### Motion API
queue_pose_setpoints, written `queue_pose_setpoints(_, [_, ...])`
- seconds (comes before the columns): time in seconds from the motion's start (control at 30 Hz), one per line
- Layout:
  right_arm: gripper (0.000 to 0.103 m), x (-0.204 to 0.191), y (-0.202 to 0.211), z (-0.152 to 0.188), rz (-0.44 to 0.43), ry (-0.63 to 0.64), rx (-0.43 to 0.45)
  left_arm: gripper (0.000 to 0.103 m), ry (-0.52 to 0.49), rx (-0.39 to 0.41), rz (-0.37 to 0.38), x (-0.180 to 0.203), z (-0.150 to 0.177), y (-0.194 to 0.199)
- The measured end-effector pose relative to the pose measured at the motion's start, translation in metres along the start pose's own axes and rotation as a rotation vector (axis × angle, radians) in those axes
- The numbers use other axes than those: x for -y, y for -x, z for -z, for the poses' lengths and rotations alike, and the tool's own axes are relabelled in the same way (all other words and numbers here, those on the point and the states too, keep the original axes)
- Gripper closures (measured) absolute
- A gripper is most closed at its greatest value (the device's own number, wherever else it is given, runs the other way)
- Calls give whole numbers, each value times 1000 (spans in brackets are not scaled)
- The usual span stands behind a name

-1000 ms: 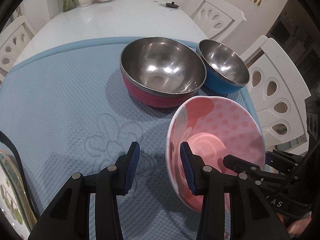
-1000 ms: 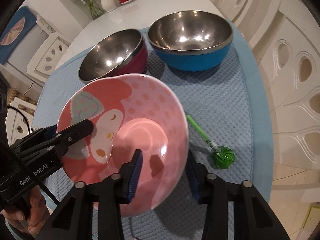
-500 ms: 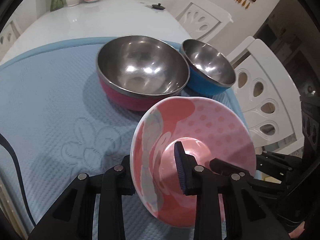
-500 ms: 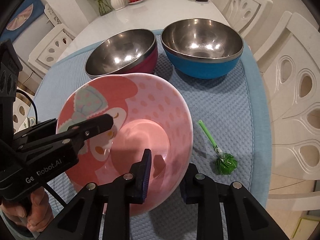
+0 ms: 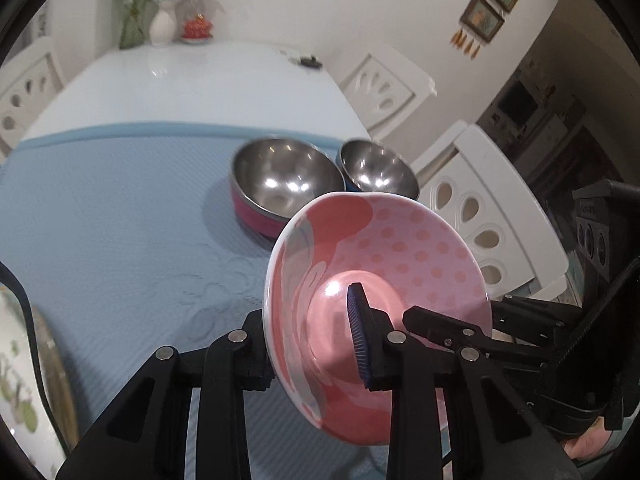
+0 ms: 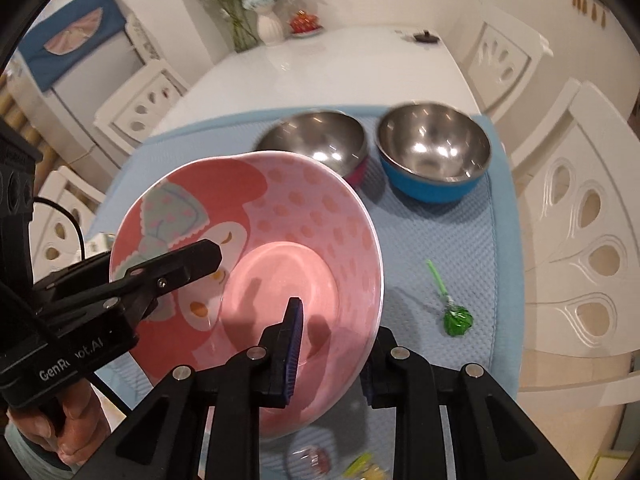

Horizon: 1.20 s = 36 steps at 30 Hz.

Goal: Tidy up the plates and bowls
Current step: 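Carry the pink bowl with both grippers beside the plate stack and lower it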

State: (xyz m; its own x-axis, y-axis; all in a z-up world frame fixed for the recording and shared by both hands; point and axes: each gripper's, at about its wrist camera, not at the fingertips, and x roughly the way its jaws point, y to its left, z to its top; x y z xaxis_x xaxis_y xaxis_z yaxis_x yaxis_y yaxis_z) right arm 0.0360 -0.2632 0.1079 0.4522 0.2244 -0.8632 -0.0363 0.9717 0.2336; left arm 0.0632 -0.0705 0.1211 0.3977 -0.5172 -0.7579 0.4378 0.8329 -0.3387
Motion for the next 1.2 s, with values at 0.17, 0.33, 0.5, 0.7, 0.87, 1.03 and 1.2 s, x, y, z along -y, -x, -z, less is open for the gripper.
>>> queue_pose_setpoints(0.17, [79, -31, 21, 7, -36, 42, 29, 77, 33, 50, -34, -6, 8, 36])
queue_pose_setpoints(0.33, [79, -56, 22, 21, -78, 73, 14, 77, 54, 60, -90, -16, 27, 56])
queue_pose_setpoints(0.5, [79, -72, 3, 40, -107, 79, -55, 77, 90, 25, -133, -29, 53, 55])
queue_pose_setpoints(0.7, [79, -73, -29, 53, -118, 60, -145, 77, 139, -44, -146, -48, 79, 33])
queue_pose_setpoints(0.87, [79, -70, -51, 58, -75, 61, -193, 77, 148, -100, -151, -54, 94, 8])
queue_pose_setpoints(1.03, [79, -63, -60, 60, -75, 19, -219, 77, 158, -126, -154, -56, 101, -1])
queue_pose_setpoints(1.2, [79, -59, -53, 63, -74, 8, -208, 75, 147, -119, -159, -55, 103, 1])
